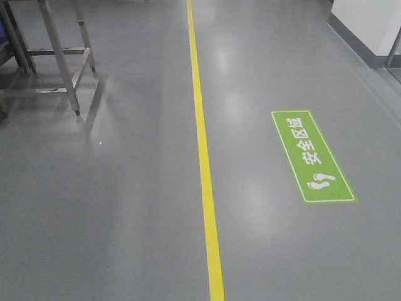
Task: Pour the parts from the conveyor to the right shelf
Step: 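Drive along the yellow floor line past the cart of blue bins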
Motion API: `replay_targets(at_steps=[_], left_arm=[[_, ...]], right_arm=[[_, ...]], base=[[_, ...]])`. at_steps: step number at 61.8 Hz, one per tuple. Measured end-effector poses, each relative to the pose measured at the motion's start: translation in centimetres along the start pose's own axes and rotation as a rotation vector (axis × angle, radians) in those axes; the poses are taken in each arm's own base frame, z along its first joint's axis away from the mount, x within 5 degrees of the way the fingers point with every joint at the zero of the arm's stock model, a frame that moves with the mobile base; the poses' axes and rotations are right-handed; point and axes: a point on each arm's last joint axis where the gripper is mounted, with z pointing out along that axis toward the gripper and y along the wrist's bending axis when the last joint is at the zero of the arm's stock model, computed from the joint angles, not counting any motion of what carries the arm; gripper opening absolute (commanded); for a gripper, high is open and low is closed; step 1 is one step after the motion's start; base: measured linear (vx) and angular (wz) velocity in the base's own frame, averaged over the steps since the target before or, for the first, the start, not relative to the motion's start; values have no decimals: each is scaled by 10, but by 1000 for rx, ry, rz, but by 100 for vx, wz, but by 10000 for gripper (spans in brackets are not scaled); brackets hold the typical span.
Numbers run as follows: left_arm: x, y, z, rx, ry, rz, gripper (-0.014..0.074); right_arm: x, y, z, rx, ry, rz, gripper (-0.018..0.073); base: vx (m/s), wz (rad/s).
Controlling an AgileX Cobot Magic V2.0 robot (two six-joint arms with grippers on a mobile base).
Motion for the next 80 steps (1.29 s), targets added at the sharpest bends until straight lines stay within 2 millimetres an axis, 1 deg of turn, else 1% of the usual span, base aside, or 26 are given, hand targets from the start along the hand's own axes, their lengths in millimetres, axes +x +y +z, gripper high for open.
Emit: replay_targets(at_steps=[52, 80], left_arm=[[0, 0, 0, 0, 0, 0, -6], [0, 0, 0, 0, 0, 0, -6]], right_arm=[[0, 0, 0, 0, 0, 0, -9], [0, 0, 0, 0, 0, 0, -9]], base=[[82, 5], [88, -7]])
